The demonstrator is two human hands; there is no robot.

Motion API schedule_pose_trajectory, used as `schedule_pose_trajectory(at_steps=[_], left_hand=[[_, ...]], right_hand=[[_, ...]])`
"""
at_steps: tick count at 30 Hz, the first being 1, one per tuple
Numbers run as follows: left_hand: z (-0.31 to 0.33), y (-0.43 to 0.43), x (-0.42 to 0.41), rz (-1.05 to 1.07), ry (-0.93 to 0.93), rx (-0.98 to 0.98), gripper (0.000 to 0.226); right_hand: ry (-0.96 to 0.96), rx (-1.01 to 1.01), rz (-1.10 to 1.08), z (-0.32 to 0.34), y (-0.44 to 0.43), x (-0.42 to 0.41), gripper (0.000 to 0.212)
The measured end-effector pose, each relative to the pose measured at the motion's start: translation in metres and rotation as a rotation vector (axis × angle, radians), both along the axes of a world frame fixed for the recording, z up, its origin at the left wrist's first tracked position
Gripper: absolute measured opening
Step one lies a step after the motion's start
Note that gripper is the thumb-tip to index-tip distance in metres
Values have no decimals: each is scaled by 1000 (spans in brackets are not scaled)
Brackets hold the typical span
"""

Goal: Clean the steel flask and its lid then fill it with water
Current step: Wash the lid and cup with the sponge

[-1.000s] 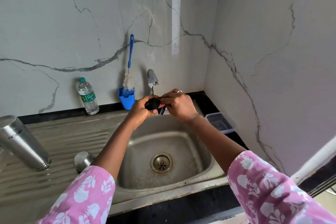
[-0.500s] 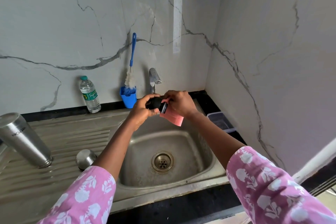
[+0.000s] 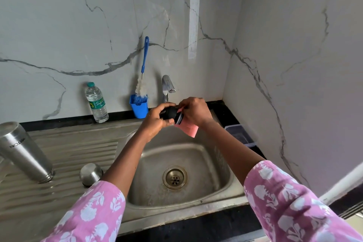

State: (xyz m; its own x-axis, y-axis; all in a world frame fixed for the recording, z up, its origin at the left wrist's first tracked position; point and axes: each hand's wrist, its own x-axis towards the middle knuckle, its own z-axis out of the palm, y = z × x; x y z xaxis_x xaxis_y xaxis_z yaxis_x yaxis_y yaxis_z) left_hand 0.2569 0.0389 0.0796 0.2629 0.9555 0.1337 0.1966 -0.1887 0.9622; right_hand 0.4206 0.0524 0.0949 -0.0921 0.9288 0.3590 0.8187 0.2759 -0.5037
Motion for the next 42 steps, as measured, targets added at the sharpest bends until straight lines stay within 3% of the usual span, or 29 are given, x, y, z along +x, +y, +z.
schedule_pose_trajectory(at_steps=[2, 6, 9, 11, 17, 20, 23, 32, 35, 42], left_hand=[[-3, 3, 0, 33, -26, -9, 54], [-7, 11, 4, 111, 54, -3, 45], [-7, 14, 4, 120, 70, 5, 44], [-8, 13, 2, 84, 69, 20, 47], [-6, 12, 0, -30, -27, 38, 58], [-10, 14, -1, 11, -112, 12, 59], [-17, 15, 0, 50, -197, -33, 58], [-26, 27, 0, 56, -307, -61, 58], [-25, 32, -1, 29, -221, 1, 56], [-41, 41, -10, 41, 93, 206, 63]], right_hand=[[-26, 147, 45, -3, -2, -1, 23], [-271, 614, 196, -14, -5, 2, 30], [-316, 690, 215, -17, -2, 3, 29], [-211, 572, 145, -19, 3, 3, 26], [354, -235, 10, -8, 16, 8, 31], [731, -468, 38, -11, 11, 5, 28], [952, -618, 114, -16, 4, 3, 32], [1223, -940, 126, -31, 13, 3, 24], [1316, -1058, 110, -34, 18, 6, 29], [1301, -1166, 140, -31, 7, 12, 40]])
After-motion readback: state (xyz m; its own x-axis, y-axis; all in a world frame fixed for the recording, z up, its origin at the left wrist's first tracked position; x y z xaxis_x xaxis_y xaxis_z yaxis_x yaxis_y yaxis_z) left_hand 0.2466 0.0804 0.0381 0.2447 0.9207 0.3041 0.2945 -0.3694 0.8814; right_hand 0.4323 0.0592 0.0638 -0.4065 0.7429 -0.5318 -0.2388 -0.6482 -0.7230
